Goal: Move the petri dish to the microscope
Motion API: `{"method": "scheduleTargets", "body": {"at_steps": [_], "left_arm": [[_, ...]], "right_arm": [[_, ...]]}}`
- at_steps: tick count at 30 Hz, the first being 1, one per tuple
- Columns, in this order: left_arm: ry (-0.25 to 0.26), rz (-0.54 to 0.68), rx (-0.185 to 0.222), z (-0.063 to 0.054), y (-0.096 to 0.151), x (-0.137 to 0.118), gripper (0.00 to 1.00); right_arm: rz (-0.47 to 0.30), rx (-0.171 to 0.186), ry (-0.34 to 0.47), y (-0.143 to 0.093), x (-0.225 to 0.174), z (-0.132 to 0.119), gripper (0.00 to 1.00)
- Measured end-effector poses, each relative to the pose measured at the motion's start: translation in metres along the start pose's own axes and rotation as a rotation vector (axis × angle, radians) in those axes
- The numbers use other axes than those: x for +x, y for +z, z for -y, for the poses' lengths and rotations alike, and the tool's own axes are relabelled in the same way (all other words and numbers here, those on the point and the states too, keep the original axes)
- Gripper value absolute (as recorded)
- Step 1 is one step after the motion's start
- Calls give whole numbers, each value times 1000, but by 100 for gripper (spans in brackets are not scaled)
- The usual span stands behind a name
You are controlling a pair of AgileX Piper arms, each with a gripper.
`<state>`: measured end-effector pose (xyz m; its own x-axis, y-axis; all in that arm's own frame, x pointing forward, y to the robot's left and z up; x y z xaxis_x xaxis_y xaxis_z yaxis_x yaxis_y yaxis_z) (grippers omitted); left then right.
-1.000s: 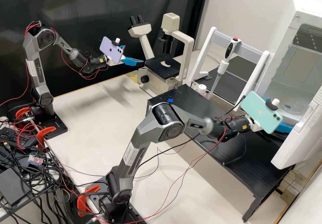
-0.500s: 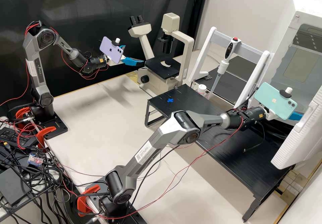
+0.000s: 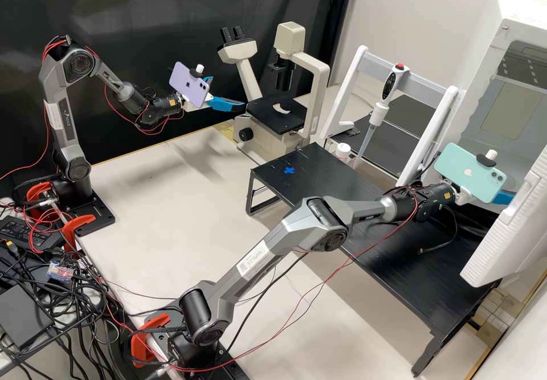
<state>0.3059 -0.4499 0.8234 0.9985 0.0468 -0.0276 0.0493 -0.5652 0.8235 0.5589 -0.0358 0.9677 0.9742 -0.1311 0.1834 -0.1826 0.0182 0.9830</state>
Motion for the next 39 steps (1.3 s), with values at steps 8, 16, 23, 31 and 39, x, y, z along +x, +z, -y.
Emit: {"method": "scheduleTargets", "body": {"at_steps": [8,16,23,31,39], "left_arm": [[0,0,0,0,0,0,100],[0,0,0,0,0,0,100],[0,0,0,0,0,0,100],[0,0,0,0,0,0,100],[0,0,0,0,0,0,100]], "right_arm": [[-33,4,-28,1,7,6,0],[-34,-3,-45,-3,7,4,0],[-33,-29,-46,-3,10,4,0],[-28,-36,-44,-1,13,5,0],[-23,-36,-40,1,15,5,0]]}}
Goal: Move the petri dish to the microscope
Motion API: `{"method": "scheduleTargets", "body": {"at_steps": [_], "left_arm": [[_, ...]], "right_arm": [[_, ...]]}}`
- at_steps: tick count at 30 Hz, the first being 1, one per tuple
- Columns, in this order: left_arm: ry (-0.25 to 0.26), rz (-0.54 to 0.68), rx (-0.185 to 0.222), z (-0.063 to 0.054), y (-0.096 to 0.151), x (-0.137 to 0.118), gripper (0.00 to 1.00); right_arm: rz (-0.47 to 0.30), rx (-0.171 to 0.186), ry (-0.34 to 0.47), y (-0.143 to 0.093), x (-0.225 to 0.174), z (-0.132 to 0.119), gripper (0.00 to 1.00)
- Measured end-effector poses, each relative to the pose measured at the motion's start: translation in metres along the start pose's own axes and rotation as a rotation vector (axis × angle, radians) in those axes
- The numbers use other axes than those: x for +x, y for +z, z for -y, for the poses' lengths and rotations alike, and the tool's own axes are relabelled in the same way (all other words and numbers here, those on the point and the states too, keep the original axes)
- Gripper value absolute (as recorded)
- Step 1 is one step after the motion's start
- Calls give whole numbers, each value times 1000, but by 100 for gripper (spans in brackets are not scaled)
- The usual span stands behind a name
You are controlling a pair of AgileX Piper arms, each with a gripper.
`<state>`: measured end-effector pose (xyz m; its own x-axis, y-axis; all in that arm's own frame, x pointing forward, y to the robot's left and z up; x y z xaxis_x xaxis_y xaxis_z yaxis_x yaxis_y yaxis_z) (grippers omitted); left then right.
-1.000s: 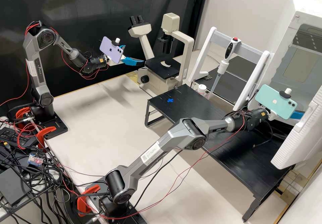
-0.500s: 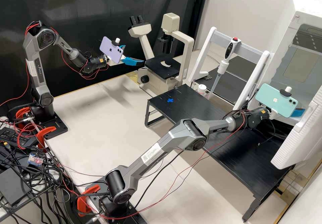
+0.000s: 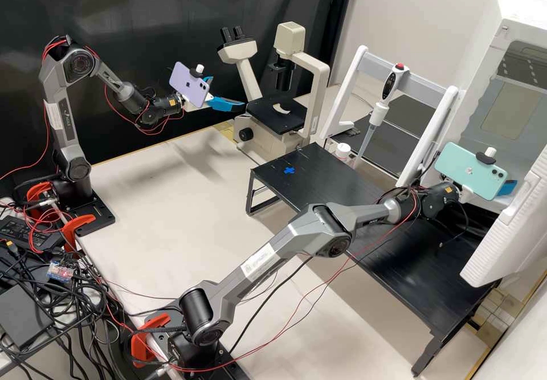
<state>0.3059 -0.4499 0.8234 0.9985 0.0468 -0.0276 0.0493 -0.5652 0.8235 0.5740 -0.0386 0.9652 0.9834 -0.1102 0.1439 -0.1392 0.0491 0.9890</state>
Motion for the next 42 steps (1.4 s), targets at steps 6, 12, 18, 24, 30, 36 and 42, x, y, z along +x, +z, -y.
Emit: {"method": "scheduleTargets", "body": {"at_steps": [6,12,18,24,30,36,42], "left_arm": [[0,0,0,0,0,0,100],[0,0,0,0,0,0,100],[0,0,0,0,0,0,100],[0,0,0,0,0,0,100],[0,0,0,0,0,0,100],[0,0,0,0,0,0,100],[0,0,0,0,0,0,100]], "right_arm": [[1,0,-2,1,0,1,0],[-3,38,-18,11,-6,3,0],[-3,70,19,22,-32,-10,0],[-13,42,62,32,-71,-21,0],[-21,20,92,35,-112,-25,0],[-31,10,118,37,-159,-24,0],[-90,28,163,25,-221,-18,0]]}}
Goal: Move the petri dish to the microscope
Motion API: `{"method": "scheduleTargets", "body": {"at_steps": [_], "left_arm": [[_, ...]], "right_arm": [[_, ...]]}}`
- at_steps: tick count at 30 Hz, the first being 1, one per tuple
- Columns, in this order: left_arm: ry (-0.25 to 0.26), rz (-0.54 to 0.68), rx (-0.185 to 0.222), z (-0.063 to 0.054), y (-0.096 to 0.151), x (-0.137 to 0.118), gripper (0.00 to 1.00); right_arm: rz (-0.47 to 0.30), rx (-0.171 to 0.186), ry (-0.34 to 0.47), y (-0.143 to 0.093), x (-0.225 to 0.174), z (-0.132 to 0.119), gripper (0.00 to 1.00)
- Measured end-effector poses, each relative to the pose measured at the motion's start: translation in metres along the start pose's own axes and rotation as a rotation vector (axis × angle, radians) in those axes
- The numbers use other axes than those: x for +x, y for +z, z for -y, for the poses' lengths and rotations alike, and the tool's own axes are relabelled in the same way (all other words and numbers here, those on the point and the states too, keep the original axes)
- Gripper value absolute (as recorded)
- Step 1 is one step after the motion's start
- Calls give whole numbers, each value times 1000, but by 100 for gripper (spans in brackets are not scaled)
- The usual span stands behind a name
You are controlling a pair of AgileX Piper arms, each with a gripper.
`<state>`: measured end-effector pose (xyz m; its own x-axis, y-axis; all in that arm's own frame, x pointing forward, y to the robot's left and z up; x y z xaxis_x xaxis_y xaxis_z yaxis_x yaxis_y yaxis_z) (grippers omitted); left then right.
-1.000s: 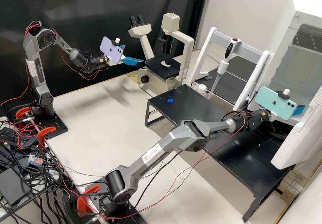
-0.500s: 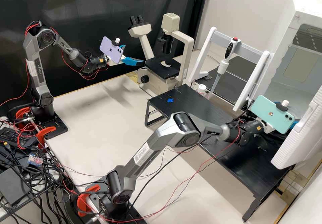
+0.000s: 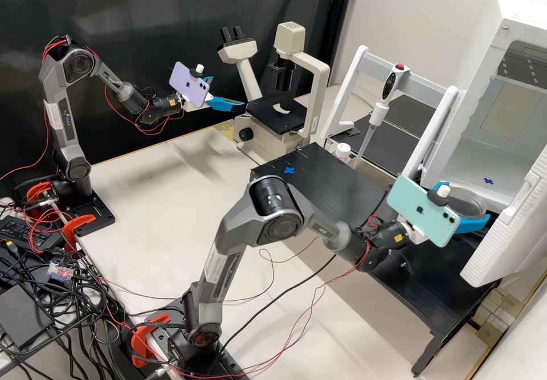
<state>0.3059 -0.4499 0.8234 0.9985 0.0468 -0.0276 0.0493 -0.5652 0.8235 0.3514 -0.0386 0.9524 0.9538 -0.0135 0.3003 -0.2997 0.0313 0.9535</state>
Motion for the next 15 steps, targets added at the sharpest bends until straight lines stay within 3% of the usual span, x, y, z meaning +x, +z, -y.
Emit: {"method": "scheduleTargets", "body": {"at_steps": [7,10,15], "left_arm": [[0,0,0,0,0,0,100],[0,0,0,0,0,0,100],[0,0,0,0,0,0,100]], "right_arm": [[-125,8,21,-35,-57,2,0],[-176,34,-38,-57,-80,18,0],[-305,36,-173,-91,-108,46,0]]}}
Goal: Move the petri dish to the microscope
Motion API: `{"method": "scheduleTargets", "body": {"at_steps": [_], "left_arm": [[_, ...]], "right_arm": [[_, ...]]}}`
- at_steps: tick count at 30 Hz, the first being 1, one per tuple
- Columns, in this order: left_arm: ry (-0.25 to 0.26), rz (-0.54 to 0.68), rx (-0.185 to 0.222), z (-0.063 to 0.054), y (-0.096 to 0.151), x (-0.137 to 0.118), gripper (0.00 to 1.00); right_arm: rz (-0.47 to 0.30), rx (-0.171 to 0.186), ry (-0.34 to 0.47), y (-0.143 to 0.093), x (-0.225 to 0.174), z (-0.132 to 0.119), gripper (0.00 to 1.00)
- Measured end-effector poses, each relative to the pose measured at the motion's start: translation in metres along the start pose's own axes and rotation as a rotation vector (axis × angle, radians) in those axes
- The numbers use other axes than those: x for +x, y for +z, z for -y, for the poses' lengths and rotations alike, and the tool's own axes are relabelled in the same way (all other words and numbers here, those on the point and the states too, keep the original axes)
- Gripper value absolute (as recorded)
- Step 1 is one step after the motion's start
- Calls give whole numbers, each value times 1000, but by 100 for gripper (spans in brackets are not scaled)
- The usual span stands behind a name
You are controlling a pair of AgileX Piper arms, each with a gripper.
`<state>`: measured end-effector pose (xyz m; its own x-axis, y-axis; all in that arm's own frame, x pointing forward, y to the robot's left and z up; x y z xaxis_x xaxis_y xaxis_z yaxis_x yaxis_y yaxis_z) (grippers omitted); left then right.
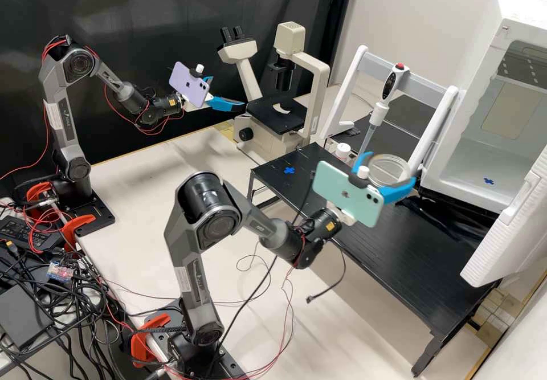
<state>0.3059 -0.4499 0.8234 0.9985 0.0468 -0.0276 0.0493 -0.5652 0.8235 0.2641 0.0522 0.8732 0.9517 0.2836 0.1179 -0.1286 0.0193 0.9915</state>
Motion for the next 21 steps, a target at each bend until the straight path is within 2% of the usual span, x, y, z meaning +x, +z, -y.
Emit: {"method": "scheduleTargets", "body": {"at_steps": [2,6,10,14,17,21], "left_arm": [[0,0,0,0,0,0,100],[0,0,0,0,0,0,100],[0,0,0,0,0,0,100],[0,0,0,0,0,0,100],[0,0,0,0,0,0,100],[0,0,0,0,0,0,100]], "right_arm": [[-46,5,-39,-16,-1,14,0],[-132,-11,-131,-40,-1,39,0],[-161,-3,-169,-61,0,59,0],[-226,-31,-219,-81,3,77,0],[-225,-32,-216,-96,14,91,0],[-264,-66,-265,-118,26,117,0]]}}
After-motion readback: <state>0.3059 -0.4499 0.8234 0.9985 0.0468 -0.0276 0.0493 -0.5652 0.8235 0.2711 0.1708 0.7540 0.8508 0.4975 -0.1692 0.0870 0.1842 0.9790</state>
